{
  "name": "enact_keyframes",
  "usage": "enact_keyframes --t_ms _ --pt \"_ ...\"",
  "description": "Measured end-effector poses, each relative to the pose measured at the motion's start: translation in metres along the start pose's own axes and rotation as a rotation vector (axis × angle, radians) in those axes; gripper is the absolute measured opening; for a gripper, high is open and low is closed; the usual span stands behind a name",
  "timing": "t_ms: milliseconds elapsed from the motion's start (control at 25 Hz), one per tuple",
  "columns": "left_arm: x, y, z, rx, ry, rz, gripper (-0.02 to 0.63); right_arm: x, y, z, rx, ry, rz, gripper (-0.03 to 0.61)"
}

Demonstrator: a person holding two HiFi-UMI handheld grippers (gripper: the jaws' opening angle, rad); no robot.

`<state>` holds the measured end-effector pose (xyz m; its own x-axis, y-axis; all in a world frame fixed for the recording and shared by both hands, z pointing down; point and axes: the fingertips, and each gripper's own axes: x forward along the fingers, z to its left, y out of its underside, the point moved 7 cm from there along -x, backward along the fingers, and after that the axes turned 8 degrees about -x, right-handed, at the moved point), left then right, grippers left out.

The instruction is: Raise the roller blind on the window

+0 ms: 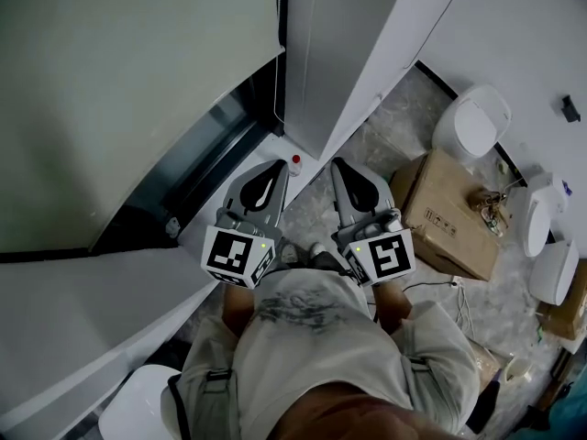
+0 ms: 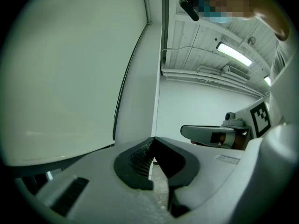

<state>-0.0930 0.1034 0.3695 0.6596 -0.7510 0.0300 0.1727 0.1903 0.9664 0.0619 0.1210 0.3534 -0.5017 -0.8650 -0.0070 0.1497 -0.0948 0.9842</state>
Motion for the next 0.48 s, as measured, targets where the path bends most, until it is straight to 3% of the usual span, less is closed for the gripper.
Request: enact_keyframes --t_ms 480 --pt "0.051 -0.004 0.037 0.022 -0.089 0.034 0.003 0.059 0.008 -0.031 -0.036 -0.097 -0.031 0.006"
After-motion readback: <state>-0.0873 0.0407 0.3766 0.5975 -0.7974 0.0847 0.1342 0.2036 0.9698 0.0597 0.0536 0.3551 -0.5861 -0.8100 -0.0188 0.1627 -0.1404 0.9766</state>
